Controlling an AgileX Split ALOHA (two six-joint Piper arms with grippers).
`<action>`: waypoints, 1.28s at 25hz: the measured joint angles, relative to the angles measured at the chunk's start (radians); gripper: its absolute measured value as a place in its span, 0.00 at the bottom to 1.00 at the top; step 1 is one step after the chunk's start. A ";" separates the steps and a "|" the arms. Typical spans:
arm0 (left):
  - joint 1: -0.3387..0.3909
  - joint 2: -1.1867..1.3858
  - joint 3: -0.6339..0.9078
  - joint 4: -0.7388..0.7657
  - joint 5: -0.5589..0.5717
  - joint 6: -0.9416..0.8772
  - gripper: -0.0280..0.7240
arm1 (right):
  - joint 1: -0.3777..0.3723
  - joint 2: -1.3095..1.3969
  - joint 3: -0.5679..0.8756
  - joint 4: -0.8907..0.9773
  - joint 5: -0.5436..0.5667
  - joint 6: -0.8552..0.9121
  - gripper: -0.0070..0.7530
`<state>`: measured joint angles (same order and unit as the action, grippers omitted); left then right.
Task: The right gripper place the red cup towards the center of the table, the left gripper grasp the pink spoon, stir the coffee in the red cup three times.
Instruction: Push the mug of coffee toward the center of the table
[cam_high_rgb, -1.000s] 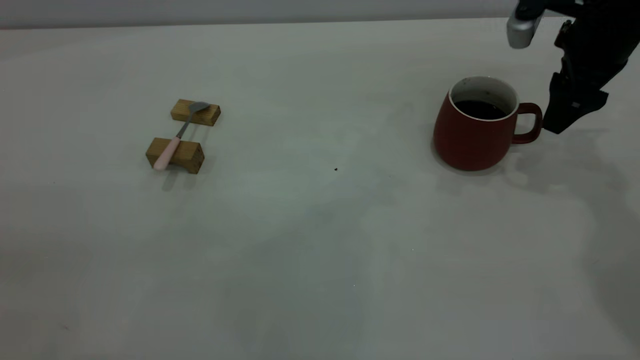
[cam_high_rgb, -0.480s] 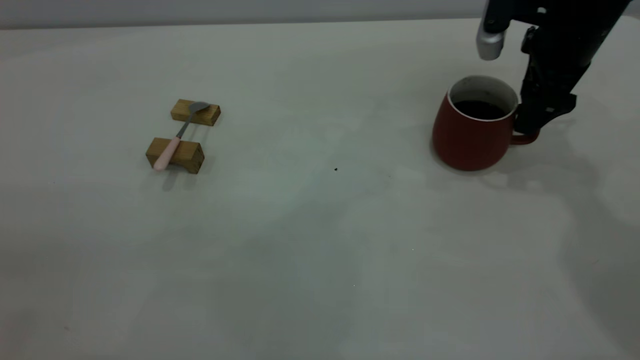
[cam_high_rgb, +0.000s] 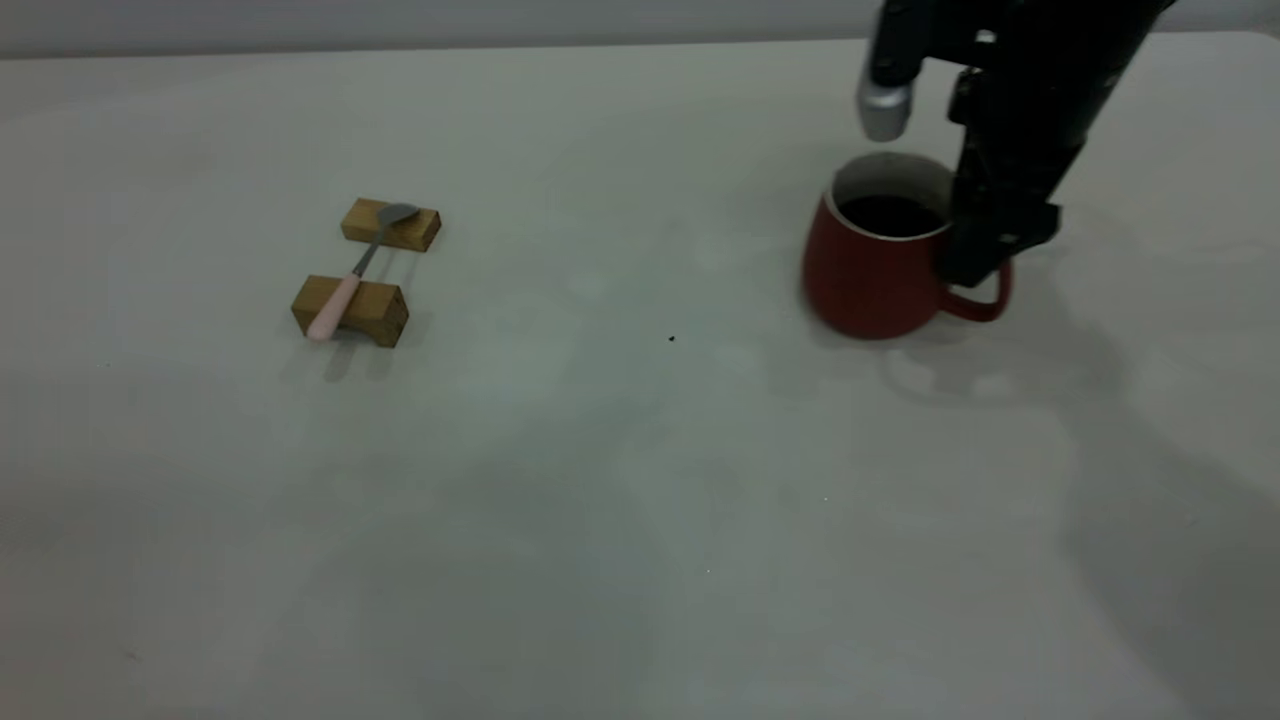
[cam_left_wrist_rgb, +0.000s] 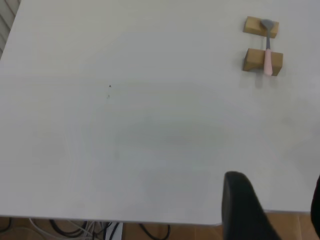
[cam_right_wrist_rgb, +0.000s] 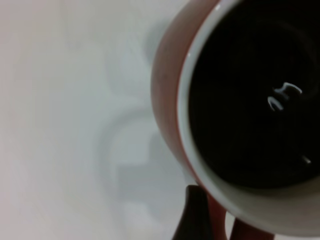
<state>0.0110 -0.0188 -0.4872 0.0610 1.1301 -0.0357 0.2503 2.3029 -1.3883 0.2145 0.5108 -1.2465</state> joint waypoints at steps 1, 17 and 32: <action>0.000 0.000 0.000 0.000 0.000 0.000 0.58 | 0.011 0.000 0.000 0.010 -0.002 0.000 0.91; 0.000 0.000 0.000 0.000 0.000 0.000 0.58 | 0.190 0.004 0.000 0.247 -0.081 -0.001 0.88; 0.000 0.000 0.000 0.000 0.000 0.000 0.58 | 0.204 -0.194 0.000 0.243 0.086 0.279 0.85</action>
<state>0.0110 -0.0188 -0.4872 0.0610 1.1301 -0.0357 0.4546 2.1085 -1.3883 0.4577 0.5966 -0.9680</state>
